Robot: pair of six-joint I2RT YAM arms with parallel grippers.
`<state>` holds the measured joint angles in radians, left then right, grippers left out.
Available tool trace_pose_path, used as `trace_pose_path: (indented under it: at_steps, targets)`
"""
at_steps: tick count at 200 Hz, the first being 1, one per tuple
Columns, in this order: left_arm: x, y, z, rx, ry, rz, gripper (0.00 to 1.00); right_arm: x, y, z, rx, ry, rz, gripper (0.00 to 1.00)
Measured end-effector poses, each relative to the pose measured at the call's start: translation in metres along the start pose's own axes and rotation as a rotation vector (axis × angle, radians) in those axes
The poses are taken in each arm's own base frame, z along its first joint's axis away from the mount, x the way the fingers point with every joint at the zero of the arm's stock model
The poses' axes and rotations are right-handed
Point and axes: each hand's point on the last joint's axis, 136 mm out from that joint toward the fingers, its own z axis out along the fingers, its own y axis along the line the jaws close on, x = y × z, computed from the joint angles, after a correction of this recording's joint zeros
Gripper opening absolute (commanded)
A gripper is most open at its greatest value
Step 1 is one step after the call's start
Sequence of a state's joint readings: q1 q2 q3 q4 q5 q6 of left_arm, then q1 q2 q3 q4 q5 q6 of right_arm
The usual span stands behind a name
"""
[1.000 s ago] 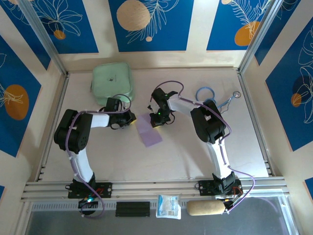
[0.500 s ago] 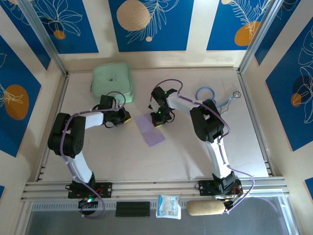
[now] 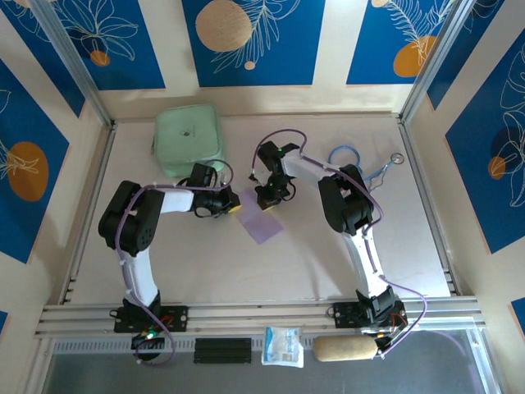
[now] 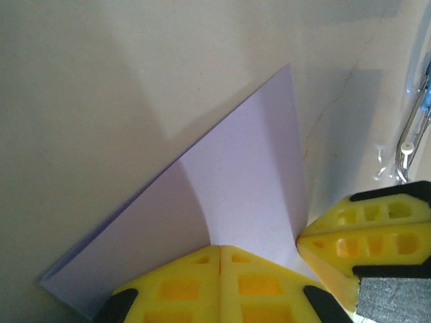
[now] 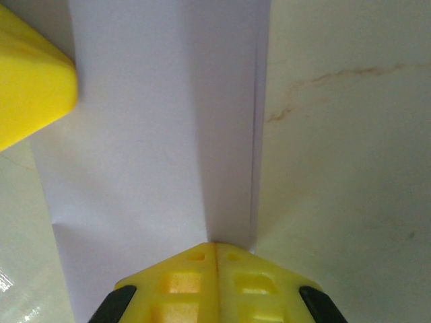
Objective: Fold a paper plane with a square sheet of paper (pick it up from the middle)
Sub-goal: Move the square sheet of paper to the center of the table, then fold the square sheet of paper in half at the center of the table.
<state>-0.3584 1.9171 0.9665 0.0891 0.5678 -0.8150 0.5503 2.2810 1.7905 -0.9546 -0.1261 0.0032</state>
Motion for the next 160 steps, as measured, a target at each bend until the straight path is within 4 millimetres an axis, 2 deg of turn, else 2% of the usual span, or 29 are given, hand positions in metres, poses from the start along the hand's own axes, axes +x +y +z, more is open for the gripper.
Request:
trace_pose_path:
  at_steps: [30,50,77,100,123,160]
  targets:
    - [-0.001,0.0,0.001,-0.007,-0.001,0.0,0.03,-0.003,-0.001,-0.003,-0.022,-0.012,0.049,0.02]
    - [-0.001,0.0,0.001,-0.013,-0.001,-0.002,0.02,-0.007,0.006,-0.007,-0.072,-0.043,0.139,0.03]
    - [-0.001,0.001,0.001,-0.019,-0.002,-0.003,0.02,0.001,0.024,-0.024,-0.141,-0.104,0.281,0.03]
    - [-0.001,0.001,0.001,-0.02,-0.002,-0.003,0.01,0.008,0.047,-0.036,-0.202,-0.146,0.369,0.0]
    - [-0.001,0.001,0.001,-0.02,-0.002,-0.004,0.01,0.011,0.067,-0.025,-0.228,-0.148,0.402,0.0]
    - [-0.001,0.001,0.001,-0.02,-0.002,-0.004,0.0,0.015,0.079,-0.001,-0.231,-0.114,0.424,0.0]
